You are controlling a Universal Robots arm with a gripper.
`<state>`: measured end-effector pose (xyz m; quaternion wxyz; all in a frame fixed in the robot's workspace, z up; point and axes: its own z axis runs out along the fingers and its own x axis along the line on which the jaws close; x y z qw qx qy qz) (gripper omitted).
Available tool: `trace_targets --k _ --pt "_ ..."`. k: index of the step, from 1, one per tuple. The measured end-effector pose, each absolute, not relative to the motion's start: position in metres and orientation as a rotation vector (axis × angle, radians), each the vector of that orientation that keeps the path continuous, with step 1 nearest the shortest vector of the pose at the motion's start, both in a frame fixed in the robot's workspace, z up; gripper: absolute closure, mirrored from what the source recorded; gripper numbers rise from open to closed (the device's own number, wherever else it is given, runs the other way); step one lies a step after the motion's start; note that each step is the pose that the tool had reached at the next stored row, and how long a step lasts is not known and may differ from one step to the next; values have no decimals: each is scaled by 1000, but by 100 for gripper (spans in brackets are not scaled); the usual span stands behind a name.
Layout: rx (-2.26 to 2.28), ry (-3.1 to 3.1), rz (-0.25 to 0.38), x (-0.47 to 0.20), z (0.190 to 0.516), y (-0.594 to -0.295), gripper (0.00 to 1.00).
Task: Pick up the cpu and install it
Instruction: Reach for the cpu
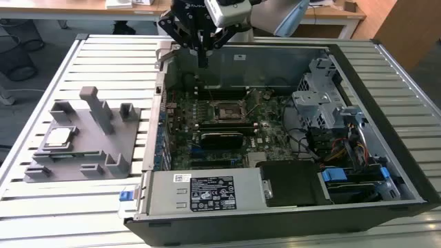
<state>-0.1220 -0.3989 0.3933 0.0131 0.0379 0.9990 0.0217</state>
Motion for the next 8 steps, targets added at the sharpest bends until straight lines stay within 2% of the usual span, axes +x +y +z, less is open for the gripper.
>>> trace_targets --k 8 --pt "118 3112 68 -124 393 -399 89"
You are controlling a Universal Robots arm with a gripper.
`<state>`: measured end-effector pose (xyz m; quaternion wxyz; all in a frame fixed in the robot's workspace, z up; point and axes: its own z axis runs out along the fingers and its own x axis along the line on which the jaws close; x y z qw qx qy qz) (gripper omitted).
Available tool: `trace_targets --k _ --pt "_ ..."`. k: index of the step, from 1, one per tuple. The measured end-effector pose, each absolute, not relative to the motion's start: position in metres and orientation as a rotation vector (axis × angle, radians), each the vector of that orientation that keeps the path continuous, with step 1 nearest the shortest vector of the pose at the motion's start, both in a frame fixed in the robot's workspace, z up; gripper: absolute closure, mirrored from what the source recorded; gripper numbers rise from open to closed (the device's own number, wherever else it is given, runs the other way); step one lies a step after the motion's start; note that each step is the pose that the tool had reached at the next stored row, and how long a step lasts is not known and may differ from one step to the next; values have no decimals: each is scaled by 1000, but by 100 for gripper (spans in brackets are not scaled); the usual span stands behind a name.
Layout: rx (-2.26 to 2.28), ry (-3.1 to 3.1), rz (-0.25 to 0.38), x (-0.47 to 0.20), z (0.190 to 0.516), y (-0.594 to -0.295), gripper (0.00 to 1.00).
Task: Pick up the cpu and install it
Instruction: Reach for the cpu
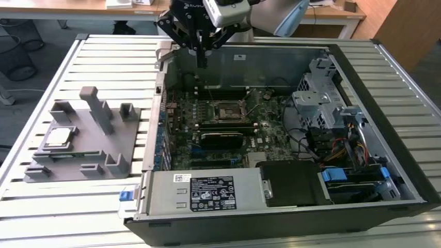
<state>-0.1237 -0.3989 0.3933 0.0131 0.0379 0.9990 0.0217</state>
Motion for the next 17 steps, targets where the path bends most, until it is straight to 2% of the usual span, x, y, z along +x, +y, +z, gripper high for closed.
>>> trace_targets --k 17 --pt "118 3112 68 -128 393 -399 89"
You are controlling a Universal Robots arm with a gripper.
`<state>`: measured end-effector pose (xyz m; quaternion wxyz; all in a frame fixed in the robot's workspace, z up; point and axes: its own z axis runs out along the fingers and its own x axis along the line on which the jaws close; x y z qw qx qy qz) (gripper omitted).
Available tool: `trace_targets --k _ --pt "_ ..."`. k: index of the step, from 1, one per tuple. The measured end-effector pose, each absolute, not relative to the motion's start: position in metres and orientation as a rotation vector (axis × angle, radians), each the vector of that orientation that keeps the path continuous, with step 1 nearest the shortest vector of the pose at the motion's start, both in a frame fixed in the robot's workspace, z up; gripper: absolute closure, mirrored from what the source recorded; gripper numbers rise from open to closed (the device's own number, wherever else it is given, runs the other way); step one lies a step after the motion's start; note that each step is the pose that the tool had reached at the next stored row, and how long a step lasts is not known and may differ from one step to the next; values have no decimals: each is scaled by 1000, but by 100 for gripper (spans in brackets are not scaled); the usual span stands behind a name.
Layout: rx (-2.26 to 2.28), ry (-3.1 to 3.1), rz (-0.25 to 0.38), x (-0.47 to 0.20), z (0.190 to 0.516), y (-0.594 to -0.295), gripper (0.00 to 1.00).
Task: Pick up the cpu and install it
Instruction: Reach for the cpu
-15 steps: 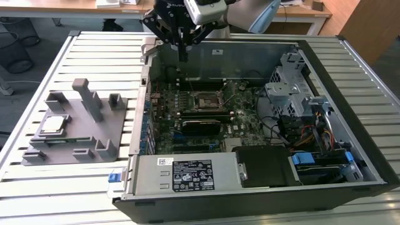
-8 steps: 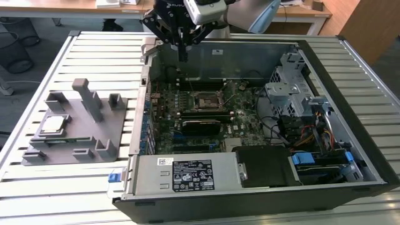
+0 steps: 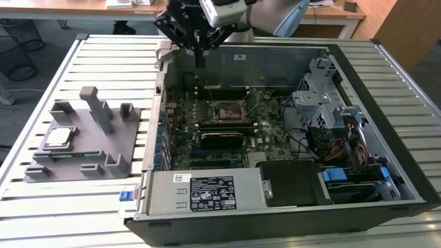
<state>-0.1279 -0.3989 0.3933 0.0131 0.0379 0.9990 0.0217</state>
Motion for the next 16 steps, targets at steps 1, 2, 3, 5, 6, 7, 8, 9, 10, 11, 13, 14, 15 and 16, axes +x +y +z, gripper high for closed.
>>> trace_targets --k 1,2,3,5,6,7,8,9,10,11,13,14,15,16 --pt "118 3112 68 -128 393 -399 89" --pt "118 3112 68 -129 393 -399 89" --pt "118 3112 68 -129 393 -399 89" --pt "118 3112 68 -130 393 -399 89" --pt "118 3112 68 -130 393 -399 89" --pt "118 3112 68 -130 393 -399 89" --pt "118 3112 68 -131 393 -399 89" --pt "118 3112 68 -131 393 -399 89" --pt "118 3112 68 -132 393 -399 89" --pt "118 3113 68 -132 393 -399 89" --pt "118 3112 68 -133 393 -399 89" --pt "118 3112 68 -134 393 -399 89" --pt "118 3112 68 -134 393 -399 89" --pt "118 3112 68 -134 393 -399 89"
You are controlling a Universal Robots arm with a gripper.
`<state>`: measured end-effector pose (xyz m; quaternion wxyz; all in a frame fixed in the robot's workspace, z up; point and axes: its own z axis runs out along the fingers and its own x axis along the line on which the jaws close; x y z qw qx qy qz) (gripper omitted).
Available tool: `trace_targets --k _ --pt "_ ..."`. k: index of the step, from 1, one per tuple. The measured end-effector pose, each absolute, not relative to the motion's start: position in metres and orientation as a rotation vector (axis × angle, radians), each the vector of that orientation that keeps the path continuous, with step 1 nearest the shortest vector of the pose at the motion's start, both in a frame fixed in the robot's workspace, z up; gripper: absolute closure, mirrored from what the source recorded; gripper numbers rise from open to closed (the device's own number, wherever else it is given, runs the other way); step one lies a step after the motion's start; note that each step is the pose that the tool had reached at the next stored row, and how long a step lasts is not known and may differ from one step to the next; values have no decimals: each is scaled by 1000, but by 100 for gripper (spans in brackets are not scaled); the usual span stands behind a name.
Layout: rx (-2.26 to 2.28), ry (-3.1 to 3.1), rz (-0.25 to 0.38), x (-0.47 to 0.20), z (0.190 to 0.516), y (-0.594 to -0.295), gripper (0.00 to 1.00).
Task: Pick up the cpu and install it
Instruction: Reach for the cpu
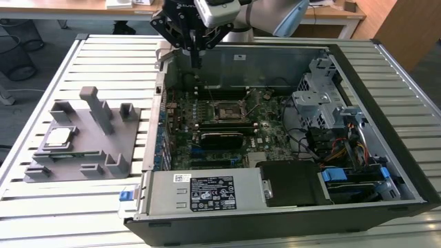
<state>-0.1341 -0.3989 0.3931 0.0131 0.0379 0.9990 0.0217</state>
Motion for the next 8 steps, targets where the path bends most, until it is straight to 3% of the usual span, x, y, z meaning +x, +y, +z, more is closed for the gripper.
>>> trace_targets --k 8 --pt "118 3113 68 -137 393 -399 89"
